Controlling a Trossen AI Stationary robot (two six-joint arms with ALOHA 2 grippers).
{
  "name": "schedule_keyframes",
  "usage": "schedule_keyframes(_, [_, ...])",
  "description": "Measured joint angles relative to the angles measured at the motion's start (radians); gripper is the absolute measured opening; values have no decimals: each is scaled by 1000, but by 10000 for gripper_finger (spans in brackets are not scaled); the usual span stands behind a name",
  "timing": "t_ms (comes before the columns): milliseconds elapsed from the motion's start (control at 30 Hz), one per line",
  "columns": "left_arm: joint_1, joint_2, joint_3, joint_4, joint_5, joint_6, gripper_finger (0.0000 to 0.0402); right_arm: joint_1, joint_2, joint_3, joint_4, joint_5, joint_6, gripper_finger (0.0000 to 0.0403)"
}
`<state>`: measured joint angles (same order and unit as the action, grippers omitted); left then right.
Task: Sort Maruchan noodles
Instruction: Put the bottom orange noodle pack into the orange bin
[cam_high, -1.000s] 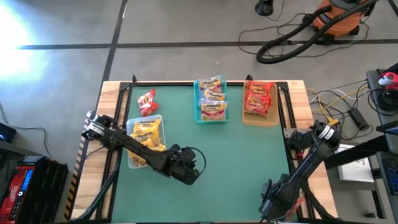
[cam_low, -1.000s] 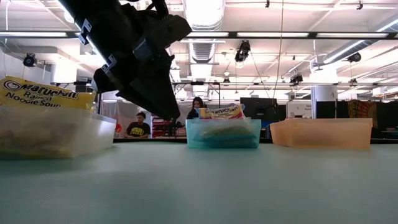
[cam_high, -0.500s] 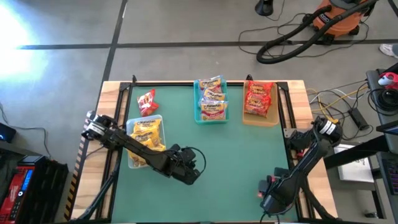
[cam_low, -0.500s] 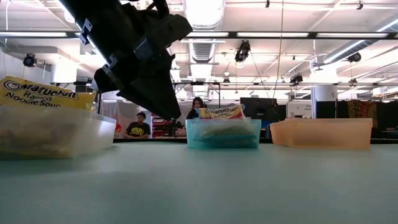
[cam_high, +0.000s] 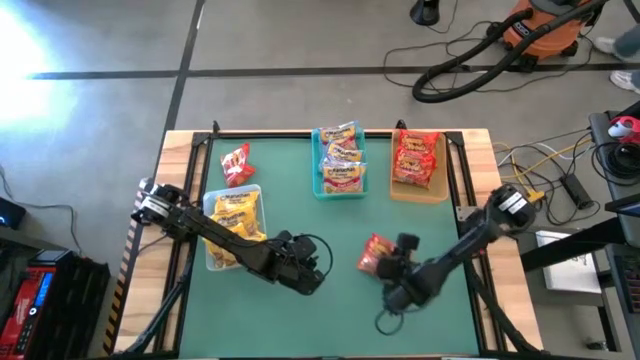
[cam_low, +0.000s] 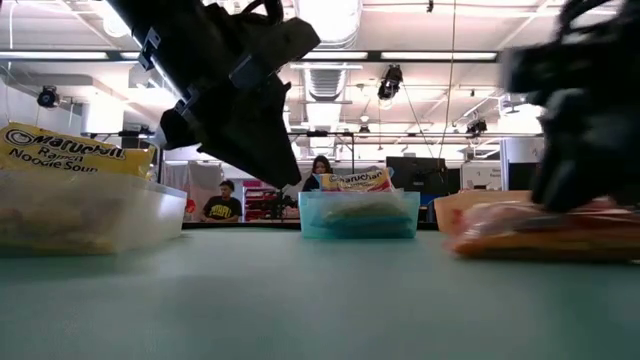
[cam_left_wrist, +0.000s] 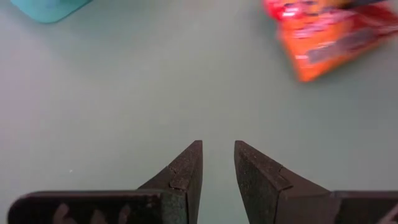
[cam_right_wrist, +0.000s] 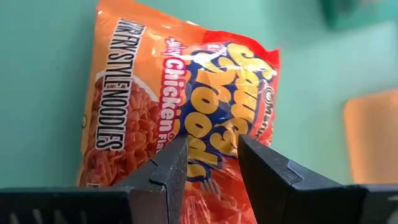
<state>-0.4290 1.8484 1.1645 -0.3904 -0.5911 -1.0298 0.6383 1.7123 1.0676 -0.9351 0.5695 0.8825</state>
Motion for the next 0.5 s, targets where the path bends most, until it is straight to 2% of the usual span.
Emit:
schedule_keyframes(100, [0,0,0,22,1,0,76,-94,0,-20,86,32,-35,132])
schedule_keyframes(233, [0,0,0,56,1,0,76,-207,-1,-30,288,31,-40,132])
schedule_keyframes(333, [0,0,0,69,1,0,76,-267,-1,-19,421,-26,-51,132])
schedule_keyframes(500, [1,0,0,80,1,0,76,-309,-12,38,442,-171,-48,132])
